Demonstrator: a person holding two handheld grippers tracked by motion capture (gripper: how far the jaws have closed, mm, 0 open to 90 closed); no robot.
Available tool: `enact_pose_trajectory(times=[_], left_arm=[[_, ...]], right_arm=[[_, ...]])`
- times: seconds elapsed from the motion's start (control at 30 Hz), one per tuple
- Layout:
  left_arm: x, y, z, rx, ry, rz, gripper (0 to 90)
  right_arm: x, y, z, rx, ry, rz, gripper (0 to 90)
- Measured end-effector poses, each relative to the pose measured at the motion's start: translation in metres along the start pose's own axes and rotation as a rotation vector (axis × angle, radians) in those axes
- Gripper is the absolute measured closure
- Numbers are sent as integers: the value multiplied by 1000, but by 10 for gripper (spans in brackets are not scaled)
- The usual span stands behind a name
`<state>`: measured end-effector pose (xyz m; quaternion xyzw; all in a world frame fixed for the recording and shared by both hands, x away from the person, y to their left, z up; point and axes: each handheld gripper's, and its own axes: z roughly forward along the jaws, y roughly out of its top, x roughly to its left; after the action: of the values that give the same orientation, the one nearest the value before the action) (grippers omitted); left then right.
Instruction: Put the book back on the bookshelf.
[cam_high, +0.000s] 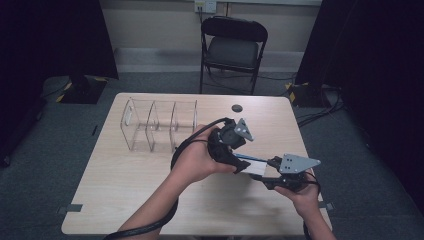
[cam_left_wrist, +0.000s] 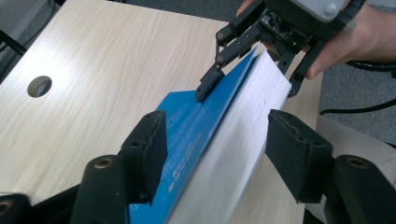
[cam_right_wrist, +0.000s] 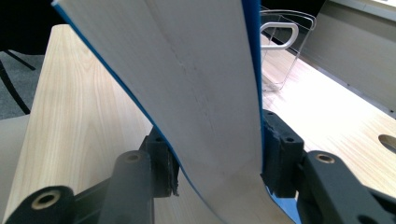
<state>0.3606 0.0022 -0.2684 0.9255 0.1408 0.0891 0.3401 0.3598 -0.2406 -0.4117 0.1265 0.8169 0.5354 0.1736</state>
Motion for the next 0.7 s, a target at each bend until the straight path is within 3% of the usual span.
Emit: enact_pose_trajectory(times=[0.3,0.43,0.7], left_arm=[[11,-15,-15,-13,28,-21,290],[16,-24,-22,9,46,-18,253],[29,-47,-34,-14,78,-69,213]], right_arm=[[-8,4,-1,3,-1,56,545],[-12,5,-1,3,1,87,546],[-18,8,-1,11,5,133,547]])
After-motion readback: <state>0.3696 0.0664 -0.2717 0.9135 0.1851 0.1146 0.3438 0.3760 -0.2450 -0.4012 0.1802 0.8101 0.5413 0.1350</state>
